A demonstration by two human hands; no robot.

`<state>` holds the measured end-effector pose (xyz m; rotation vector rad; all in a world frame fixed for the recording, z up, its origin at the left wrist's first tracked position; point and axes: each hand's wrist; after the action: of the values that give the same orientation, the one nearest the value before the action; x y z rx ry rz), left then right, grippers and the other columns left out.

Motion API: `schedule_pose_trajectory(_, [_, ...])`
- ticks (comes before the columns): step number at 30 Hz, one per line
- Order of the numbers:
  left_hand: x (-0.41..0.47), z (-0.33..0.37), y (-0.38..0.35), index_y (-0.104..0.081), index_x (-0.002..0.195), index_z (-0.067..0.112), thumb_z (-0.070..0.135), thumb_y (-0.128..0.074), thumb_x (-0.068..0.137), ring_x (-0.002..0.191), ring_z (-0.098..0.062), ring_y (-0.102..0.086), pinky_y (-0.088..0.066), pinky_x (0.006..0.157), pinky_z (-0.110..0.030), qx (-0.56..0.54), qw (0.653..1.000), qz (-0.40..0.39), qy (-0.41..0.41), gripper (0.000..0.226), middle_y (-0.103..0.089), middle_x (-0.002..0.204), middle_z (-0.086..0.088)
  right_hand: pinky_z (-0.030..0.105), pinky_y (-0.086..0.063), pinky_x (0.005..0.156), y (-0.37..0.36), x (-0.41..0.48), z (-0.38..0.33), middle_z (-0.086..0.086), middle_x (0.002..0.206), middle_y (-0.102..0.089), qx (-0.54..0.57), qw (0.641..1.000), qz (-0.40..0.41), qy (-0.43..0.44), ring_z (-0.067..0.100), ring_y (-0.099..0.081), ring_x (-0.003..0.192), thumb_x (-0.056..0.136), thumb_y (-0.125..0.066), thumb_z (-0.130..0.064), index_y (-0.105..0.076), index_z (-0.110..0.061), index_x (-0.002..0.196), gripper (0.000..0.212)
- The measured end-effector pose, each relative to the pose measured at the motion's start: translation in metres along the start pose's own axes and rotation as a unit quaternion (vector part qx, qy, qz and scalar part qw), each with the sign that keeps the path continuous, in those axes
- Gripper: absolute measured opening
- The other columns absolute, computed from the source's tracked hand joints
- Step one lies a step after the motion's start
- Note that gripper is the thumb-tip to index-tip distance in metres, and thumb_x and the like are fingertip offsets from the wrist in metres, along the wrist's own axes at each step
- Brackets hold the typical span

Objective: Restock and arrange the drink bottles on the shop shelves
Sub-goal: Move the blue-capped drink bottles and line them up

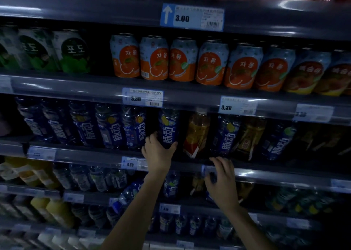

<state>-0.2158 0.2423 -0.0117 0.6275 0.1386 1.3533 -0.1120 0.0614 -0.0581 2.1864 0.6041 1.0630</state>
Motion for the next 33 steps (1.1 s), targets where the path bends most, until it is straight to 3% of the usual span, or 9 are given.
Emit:
schedule_pose_trajectory(3, [-0.007, 0.0, 0.003, -0.039, 0.136, 0.011, 0.043, -0.077, 0.074, 0.124, -0.026, -0.042, -0.025, 0.11, -0.05, -0.009, 1.0, -0.002, -0.008, 0.079, -0.045, 0.131, -0.007, 0.054, -0.039, 0.104, 0.005, 0.0, -0.002, 0.014, 0.121, -0.055, -0.007, 1.0, -0.013, -0.006, 0.035, -0.047, 0.12, 0.082, -0.07, -0.007, -0.06, -0.001, 0.122, 0.042])
schedule_pose_trajectory(7, [-0.023, -0.004, 0.009, -0.044, 0.131, 0.018, 0.036, -0.072, 0.081, 0.124, -0.028, -0.04, -0.033, 0.106, -0.048, -0.034, 0.999, 0.0, -0.039, 0.06, -0.043, 0.134, -0.004, 0.045, -0.039, 0.105, 0.008, 0.001, -0.01, 0.012, 0.126, -0.052, 0.009, 0.999, -0.024, -0.023, 0.031, -0.045, 0.124, 0.085, -0.068, -0.01, -0.057, -0.001, 0.126, 0.044])
schedule_pose_trajectory(12, [-0.046, -0.016, 0.016, -0.05, 0.119, 0.028, 0.03, -0.067, 0.086, 0.111, -0.007, -0.044, -0.042, 0.09, -0.027, -0.094, 0.992, -0.002, -0.085, 0.036, -0.045, 0.121, 0.008, 0.028, -0.036, 0.103, 0.007, -0.013, -0.014, 0.011, 0.132, -0.047, 0.052, 0.997, 0.019, -0.047, 0.022, -0.044, 0.126, 0.084, -0.069, -0.011, -0.056, -0.002, 0.126, 0.045])
schedule_pose_trajectory(14, [-0.053, -0.024, 0.017, -0.051, 0.115, 0.028, 0.029, -0.065, 0.087, 0.103, 0.0, -0.044, -0.04, 0.084, -0.02, -0.1, 0.991, -0.009, -0.088, 0.031, -0.045, 0.115, 0.011, 0.033, -0.04, 0.101, 0.004, -0.022, -0.012, 0.013, 0.128, -0.048, 0.054, 0.997, 0.033, -0.049, 0.025, -0.047, 0.122, 0.082, -0.071, -0.009, -0.056, -0.001, 0.124, 0.045])
schedule_pose_trajectory(20, [-0.076, -0.056, 0.019, -0.055, 0.111, 0.024, 0.028, -0.066, 0.087, 0.099, 0.003, -0.05, -0.038, 0.079, -0.004, -0.113, 0.99, -0.015, -0.082, 0.026, -0.052, 0.109, 0.006, 0.043, -0.043, 0.102, -0.013, -0.053, -0.012, 0.016, 0.125, -0.052, 0.045, 0.998, 0.017, -0.051, 0.032, -0.051, 0.119, 0.081, -0.072, -0.009, -0.057, 0.0, 0.123, 0.046])
schedule_pose_trajectory(25, [-0.097, -0.101, 0.023, -0.051, 0.114, 0.029, 0.029, -0.065, 0.088, 0.101, -0.003, -0.048, -0.038, 0.083, -0.014, -0.086, 0.995, -0.018, -0.045, 0.029, -0.047, 0.112, 0.01, 0.044, -0.045, 0.1, -0.051, -0.084, -0.02, 0.012, 0.125, -0.052, 0.078, 0.994, -0.002, -0.076, 0.029, -0.05, 0.118, 0.084, -0.069, -0.011, -0.057, -0.005, 0.121, 0.04])
schedule_pose_trajectory(28, [-0.106, -0.129, 0.027, -0.046, 0.114, 0.034, 0.031, -0.064, 0.089, 0.099, 0.002, -0.043, -0.036, 0.078, -0.006, -0.068, 0.997, -0.021, -0.025, 0.03, -0.044, 0.113, 0.011, 0.045, -0.044, 0.1, -0.08, -0.104, -0.023, 0.01, 0.126, -0.051, 0.101, 0.991, -0.036, -0.076, 0.028, -0.049, 0.119, 0.088, -0.065, -0.015, -0.055, -0.007, 0.124, 0.038])
schedule_pose_trajectory(30, [-0.109, -0.149, 0.028, -0.049, 0.115, 0.027, 0.03, -0.065, 0.089, 0.099, -0.003, -0.045, -0.037, 0.075, -0.006, -0.055, 0.998, -0.021, -0.014, 0.031, -0.045, 0.115, 0.006, 0.044, -0.044, 0.098, -0.101, -0.114, -0.023, 0.009, 0.127, -0.05, 0.114, 0.989, -0.056, -0.073, 0.028, -0.049, 0.119, 0.09, -0.064, -0.018, -0.054, -0.008, 0.126, 0.039])
schedule_pose_trajectory(33, [-0.107, -0.175, 0.028, -0.052, 0.116, 0.02, 0.028, -0.068, 0.086, 0.103, -0.017, -0.051, -0.042, 0.078, -0.021, -0.034, 0.999, -0.004, 0.011, 0.035, -0.048, 0.115, 0.0, 0.042, -0.046, 0.096, -0.128, -0.123, -0.023, 0.009, 0.127, -0.05, 0.124, 0.986, -0.077, -0.074, 0.027, -0.05, 0.118, 0.089, -0.061, -0.022, -0.054, -0.008, 0.126, 0.04])
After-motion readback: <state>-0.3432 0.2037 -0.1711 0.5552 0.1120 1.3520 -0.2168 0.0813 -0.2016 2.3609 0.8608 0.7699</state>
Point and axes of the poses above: each hand's wrist, its own x-axis towards the middle knuckle, its own y-axis out of the back of the hand, z = x × y
